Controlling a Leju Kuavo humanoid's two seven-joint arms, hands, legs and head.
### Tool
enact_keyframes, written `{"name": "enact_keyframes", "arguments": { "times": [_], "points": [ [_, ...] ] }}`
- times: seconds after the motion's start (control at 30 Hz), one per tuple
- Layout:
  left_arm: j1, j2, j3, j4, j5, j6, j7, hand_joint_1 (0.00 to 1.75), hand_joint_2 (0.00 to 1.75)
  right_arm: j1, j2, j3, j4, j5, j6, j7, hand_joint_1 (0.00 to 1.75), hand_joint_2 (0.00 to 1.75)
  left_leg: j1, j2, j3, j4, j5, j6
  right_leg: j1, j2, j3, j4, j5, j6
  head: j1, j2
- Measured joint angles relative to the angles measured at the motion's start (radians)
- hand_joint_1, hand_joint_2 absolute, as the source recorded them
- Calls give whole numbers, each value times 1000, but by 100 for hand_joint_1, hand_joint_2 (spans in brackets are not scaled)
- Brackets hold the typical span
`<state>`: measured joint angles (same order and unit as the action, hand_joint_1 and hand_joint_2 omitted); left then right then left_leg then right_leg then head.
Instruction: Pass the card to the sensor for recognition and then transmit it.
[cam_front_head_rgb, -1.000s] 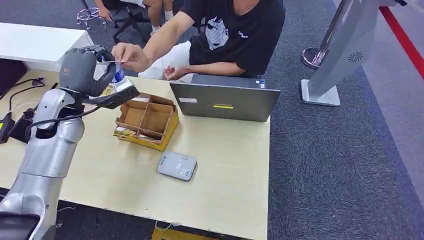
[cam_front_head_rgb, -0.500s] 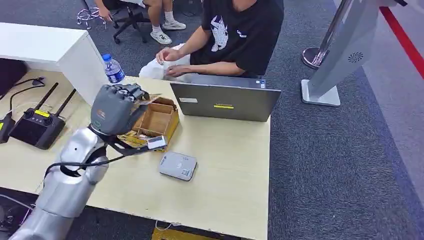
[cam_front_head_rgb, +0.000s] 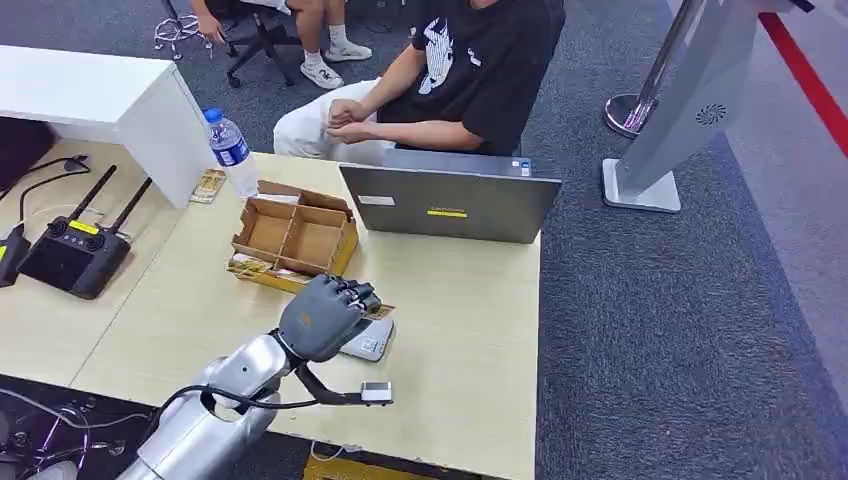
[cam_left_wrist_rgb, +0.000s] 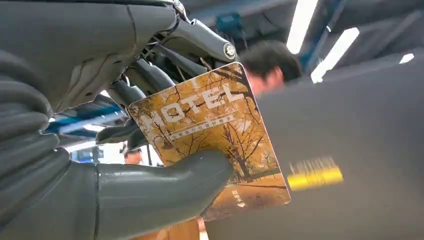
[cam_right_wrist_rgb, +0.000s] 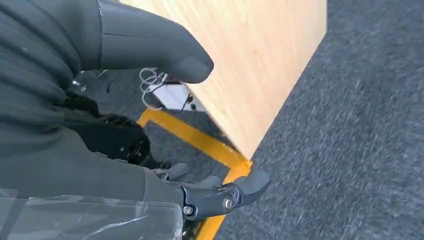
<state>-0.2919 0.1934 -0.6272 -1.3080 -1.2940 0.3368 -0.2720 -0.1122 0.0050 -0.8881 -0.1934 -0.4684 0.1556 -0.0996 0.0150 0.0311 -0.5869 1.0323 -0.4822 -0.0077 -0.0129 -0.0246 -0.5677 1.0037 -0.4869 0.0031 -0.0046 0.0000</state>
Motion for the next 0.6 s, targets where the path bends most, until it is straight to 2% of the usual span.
{"name": "enact_keyframes", "arguments": {
  "times": [0.27,0.53,0.6],
  "points": [
    [0,-15,-12,121,-44,2,45,169,175,0,2,0,3,1,-21,11,0,175,0,0,0,0,0,0,0,0,0,0,0,0,0,0],
    [-10,-23,-12,220,-63,10,69,150,175,1,2,0,4,13,-19,10,0,175,0,0,0,0,0,0,0,0,0,0,0,0,0,0],
    [-14,-24,-12,244,-64,11,74,157,175,1,2,0,4,14,-19,10,0,175,0,0,0,0,0,0,0,0,0,0,0,0,0,0]
  ]
}}
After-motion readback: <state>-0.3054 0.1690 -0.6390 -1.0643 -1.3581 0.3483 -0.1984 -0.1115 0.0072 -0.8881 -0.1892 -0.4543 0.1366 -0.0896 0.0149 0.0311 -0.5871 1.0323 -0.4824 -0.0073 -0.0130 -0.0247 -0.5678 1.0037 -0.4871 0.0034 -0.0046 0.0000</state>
